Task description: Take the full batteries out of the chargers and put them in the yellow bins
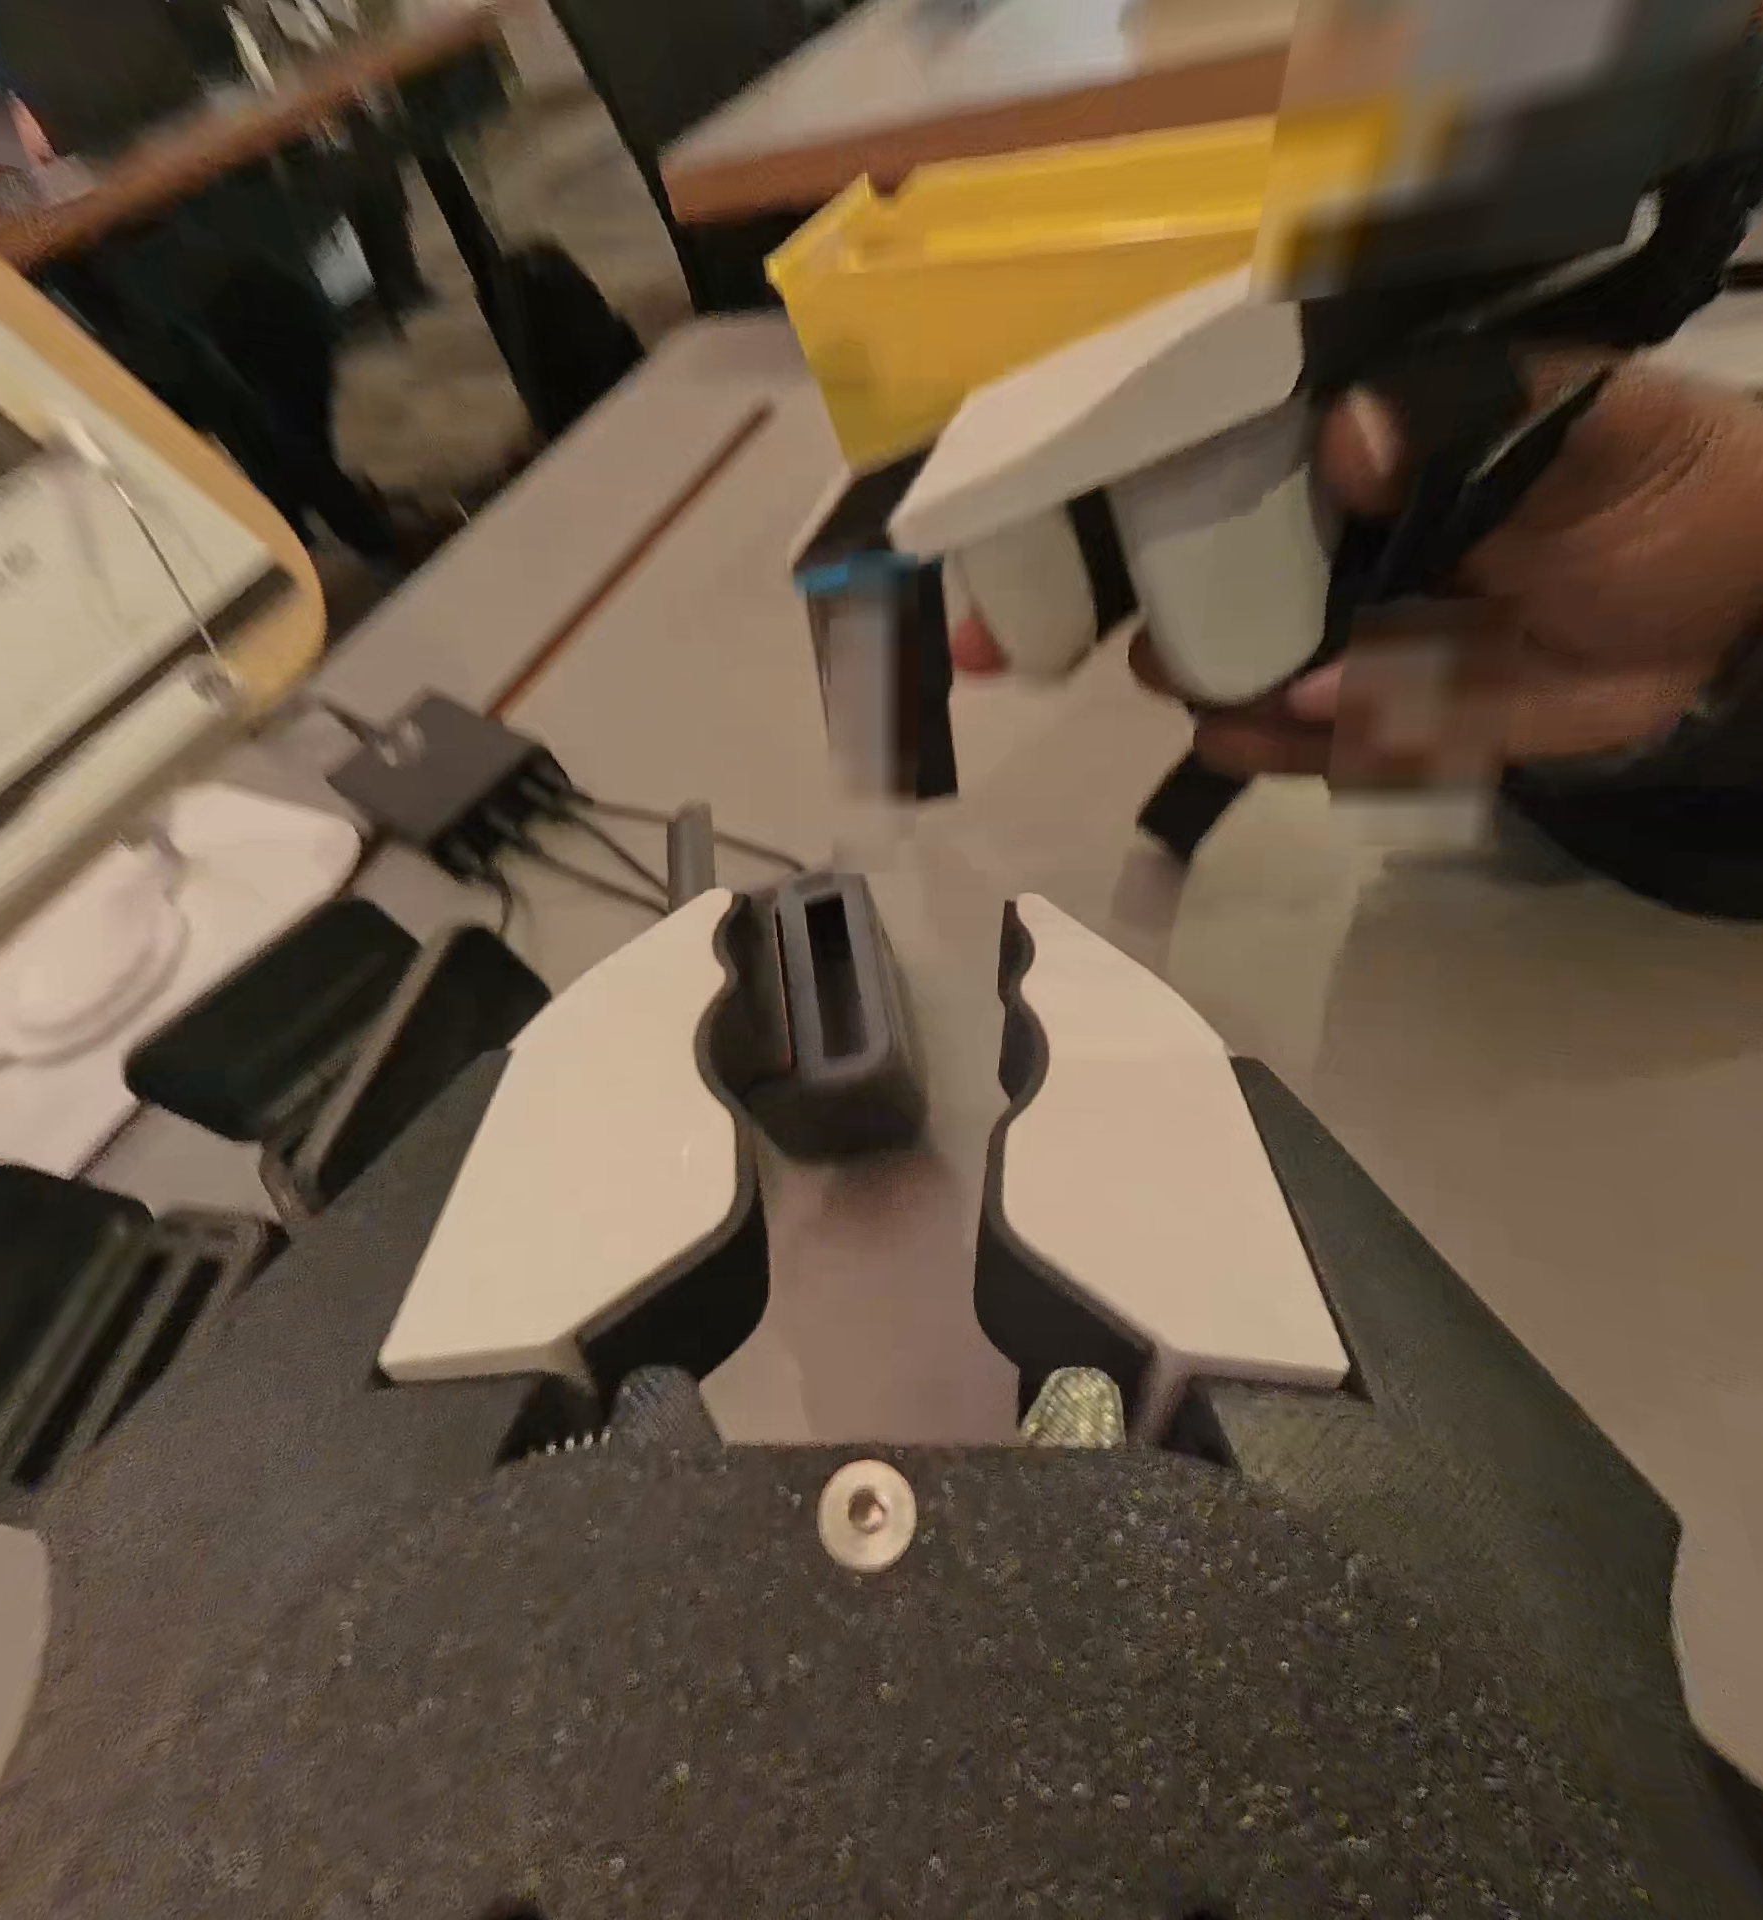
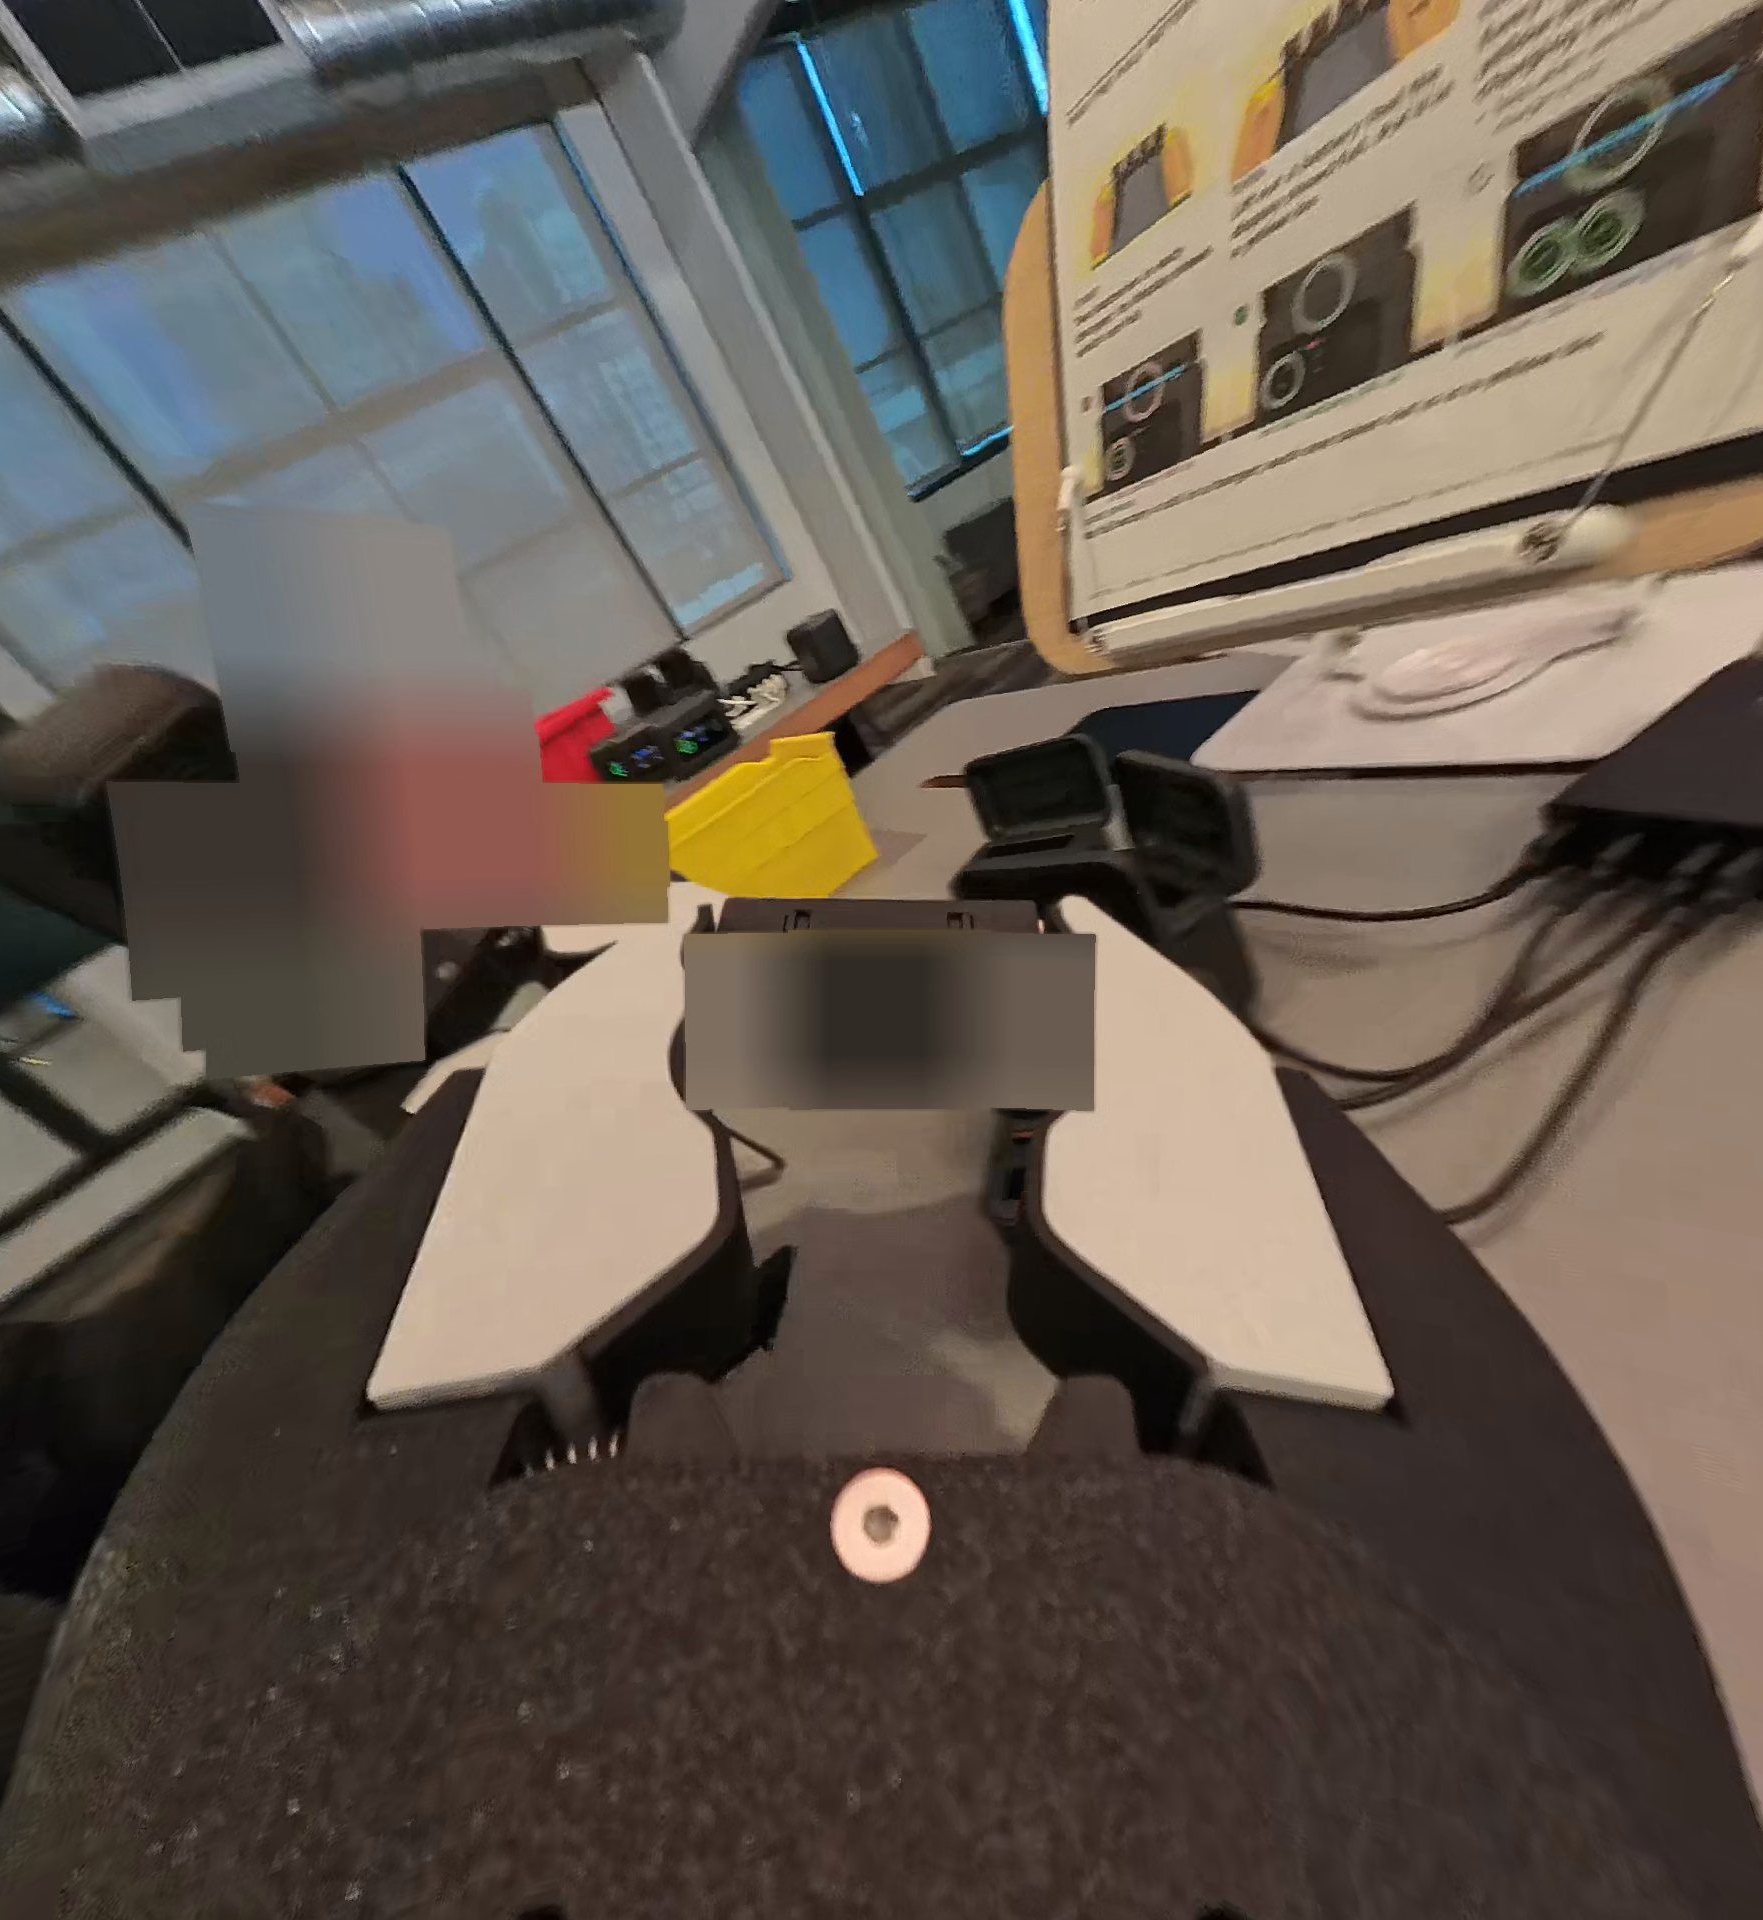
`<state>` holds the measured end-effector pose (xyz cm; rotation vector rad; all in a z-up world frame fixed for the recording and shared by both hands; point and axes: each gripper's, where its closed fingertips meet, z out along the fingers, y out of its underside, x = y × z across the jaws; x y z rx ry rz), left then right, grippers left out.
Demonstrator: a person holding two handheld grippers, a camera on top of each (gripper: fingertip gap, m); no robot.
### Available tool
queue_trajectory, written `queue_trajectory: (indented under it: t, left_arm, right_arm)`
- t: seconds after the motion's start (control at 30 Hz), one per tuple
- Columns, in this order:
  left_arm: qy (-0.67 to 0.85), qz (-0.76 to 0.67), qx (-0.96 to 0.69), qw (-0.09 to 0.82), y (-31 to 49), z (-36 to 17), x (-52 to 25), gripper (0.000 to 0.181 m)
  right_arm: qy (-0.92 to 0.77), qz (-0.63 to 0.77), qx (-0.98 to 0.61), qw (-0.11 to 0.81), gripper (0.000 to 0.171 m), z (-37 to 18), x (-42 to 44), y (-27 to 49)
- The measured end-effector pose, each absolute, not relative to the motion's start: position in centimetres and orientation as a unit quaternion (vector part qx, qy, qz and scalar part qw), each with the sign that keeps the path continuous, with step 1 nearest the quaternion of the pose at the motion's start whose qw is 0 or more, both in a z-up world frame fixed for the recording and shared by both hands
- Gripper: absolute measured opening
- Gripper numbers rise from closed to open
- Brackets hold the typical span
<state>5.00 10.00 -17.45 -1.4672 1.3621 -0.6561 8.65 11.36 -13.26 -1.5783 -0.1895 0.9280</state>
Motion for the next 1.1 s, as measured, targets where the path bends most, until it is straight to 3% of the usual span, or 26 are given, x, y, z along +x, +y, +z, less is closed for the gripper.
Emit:
queue_trajectory:
  t: [0.1,0.2,0.27,0.43,0.67,0.87,1.03,1.1]
  left_arm:
    - [0.549,-0.266,-0.582,0.537,9.4,-16.7,6.1,0.039]
    - [0.540,-0.228,-0.567,0.578,9.8,-16.6,6.2,0.014]
    - [0.543,-0.207,-0.557,0.593,10.0,-16.5,6.1,0.012]
    - [0.552,-0.260,-0.535,0.584,9.2,-15.9,6.1,0.011]
    - [0.630,-0.326,-0.495,0.503,5.9,-18.3,6.7,0.011]
    - [0.650,-0.320,-0.495,0.480,5.5,-19.5,6.9,0.011]
    - [0.630,-0.333,-0.500,0.492,6.0,-19.0,6.9,0.014]
    - [0.616,-0.331,-0.510,0.502,6.7,-18.7,6.8,0.027]
  right_arm:
    - [-0.043,0.490,-0.663,0.565,0.059,-13.3,7.3,10.6]
    - [-0.015,0.540,-0.652,0.533,0.059,-13.6,6.5,10.3]
    - [-0.020,0.543,-0.651,0.530,0.059,-13.6,6.5,10.3]
    - [-0.159,0.489,-0.663,0.545,0.057,-12.9,6.0,9.3]
    - [-0.479,0.272,-0.660,0.511,0.050,-16.6,6.4,5.6]
    - [-0.508,0.235,-0.657,0.505,0.017,-17.5,6.8,5.3]
    - [-0.509,0.209,-0.654,0.519,0.015,-17.2,7.0,5.6]
    - [-0.506,0.184,-0.660,0.525,0.015,-16.7,7.8,6.0]
